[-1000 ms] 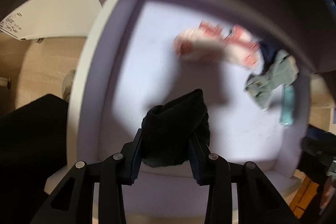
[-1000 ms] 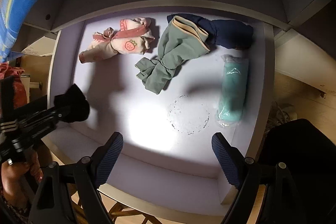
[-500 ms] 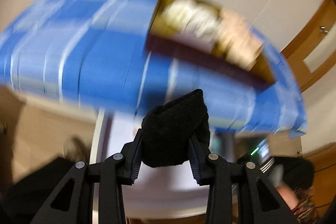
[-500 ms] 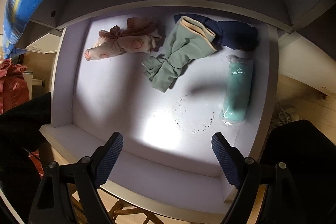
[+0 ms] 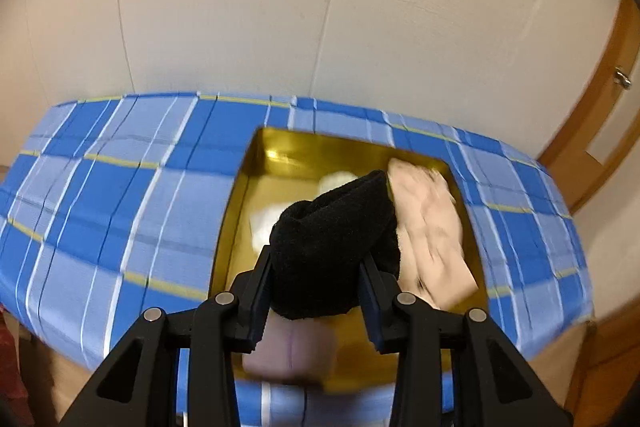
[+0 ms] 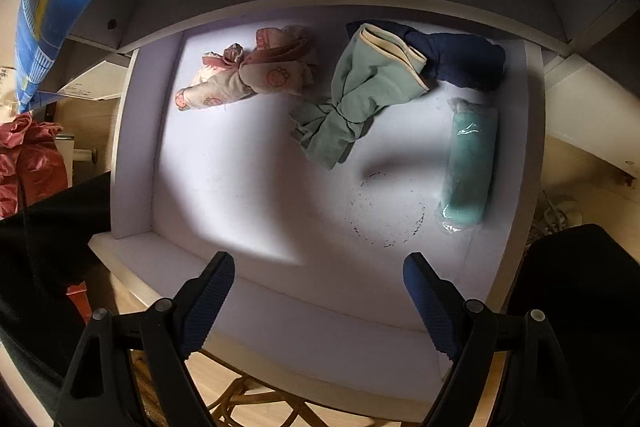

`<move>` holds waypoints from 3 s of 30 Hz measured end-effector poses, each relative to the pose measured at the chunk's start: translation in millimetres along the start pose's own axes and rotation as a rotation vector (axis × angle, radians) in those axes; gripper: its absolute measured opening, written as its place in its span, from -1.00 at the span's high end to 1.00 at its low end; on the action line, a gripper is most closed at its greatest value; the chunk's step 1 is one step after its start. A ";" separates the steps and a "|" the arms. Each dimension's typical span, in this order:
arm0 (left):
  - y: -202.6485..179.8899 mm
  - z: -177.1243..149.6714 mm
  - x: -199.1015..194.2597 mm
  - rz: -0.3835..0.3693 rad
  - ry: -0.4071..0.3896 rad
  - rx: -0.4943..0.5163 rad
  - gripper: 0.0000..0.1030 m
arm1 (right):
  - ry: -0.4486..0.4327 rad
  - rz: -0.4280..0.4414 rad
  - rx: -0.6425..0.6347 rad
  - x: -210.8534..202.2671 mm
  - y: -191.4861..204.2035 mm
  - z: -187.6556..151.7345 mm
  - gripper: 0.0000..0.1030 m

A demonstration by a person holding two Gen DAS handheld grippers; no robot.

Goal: Organize soft objects
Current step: 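Carry the black sock into the gold tray and open the left gripper, then grasp the grey-green garment with the right gripper while the left gripper returns to the drawer, then carry the grey-green garment into the gold tray and open the right gripper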

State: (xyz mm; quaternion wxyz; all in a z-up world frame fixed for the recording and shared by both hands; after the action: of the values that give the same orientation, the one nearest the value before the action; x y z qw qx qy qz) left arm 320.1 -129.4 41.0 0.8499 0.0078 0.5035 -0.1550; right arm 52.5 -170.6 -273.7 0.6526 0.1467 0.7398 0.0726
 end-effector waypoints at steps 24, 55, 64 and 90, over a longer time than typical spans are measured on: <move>30.1 -24.3 1.4 -0.012 -0.075 -0.033 -0.13 | 0.042 -0.133 -0.060 19.2 -5.2 -3.8 -0.69; 80.3 -298.4 106.1 0.042 0.270 -0.131 -0.13 | -0.159 -0.020 0.156 54.3 -40.7 99.5 0.20; 73.6 -312.6 119.3 0.054 0.319 -0.109 -0.13 | -0.103 -0.064 0.035 53.2 -20.1 67.7 0.28; 74.7 -326.9 128.9 0.037 0.384 -0.146 -0.13 | -0.366 0.101 -0.299 -168.0 81.2 -21.4 0.36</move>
State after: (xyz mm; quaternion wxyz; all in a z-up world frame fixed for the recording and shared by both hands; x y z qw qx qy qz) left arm 118.7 -36.0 -241.4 0.7393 -0.0152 0.6661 -0.0979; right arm 58.9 -144.3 -87.8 0.7860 0.0960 0.5817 0.1863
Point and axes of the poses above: each gripper's, at about its wrist camera, not at the fingertips, and x roughly the way its jaws point, y to its left, z to its top, the point moved 10 cm from there along x, roughly the way its jaws point, and after that the axes turned 7 degrees about y, right-handed, at the moved point
